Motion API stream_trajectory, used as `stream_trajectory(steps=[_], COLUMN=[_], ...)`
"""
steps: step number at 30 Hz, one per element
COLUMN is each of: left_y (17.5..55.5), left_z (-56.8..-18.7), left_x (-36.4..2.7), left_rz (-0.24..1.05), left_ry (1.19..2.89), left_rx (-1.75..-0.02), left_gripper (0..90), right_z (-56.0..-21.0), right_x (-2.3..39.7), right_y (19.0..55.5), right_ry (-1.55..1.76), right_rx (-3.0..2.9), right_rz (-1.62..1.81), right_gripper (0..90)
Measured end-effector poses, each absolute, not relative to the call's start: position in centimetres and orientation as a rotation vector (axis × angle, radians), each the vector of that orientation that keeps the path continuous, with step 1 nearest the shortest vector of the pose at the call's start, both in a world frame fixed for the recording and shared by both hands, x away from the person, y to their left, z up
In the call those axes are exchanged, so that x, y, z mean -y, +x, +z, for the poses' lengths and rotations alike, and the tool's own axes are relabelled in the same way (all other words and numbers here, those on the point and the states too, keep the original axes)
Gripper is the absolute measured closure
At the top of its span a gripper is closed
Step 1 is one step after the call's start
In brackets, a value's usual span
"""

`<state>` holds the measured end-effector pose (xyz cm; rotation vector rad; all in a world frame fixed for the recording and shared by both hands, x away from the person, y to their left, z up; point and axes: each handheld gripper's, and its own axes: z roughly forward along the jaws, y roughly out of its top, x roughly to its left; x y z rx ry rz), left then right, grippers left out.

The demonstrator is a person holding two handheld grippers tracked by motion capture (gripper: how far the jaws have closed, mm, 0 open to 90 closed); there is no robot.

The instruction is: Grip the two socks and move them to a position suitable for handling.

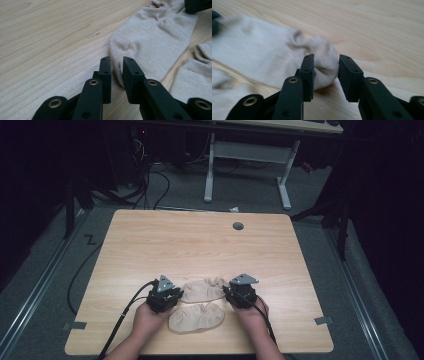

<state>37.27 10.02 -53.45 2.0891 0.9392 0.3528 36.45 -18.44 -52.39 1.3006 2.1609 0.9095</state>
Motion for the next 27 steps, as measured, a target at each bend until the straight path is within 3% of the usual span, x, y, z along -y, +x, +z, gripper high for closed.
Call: stream_trajectory(steps=[9,20,22,27], left_y=[37.2,38.6,38.8,38.9], left_z=[-53.4,-53.3,-53.4,-53.5], left_x=[-9.8,-9.5,-9.7,-9.8], left_rz=[0.389,0.363,0.346,0.302], left_ry=[2.093,2.046,2.032,2.013], left_rx=[-0.942,-1.032,-1.042,-1.048], left_gripper=[72.6,53.1,53.5,70.1], right_z=[-52.2,-52.8,-52.9,-52.9], right_x=[19.3,19.0,19.1,18.9], right_y=[36.7,38.0,38.0,37.9], right_ry=[1.332,1.376,1.364,1.344], right_rx=[-2.13,-2.188,-2.19,-2.206], right_rz=[0.959,0.956,0.964,0.971], right_gripper=[66.9,62.9,63.8,73.4])
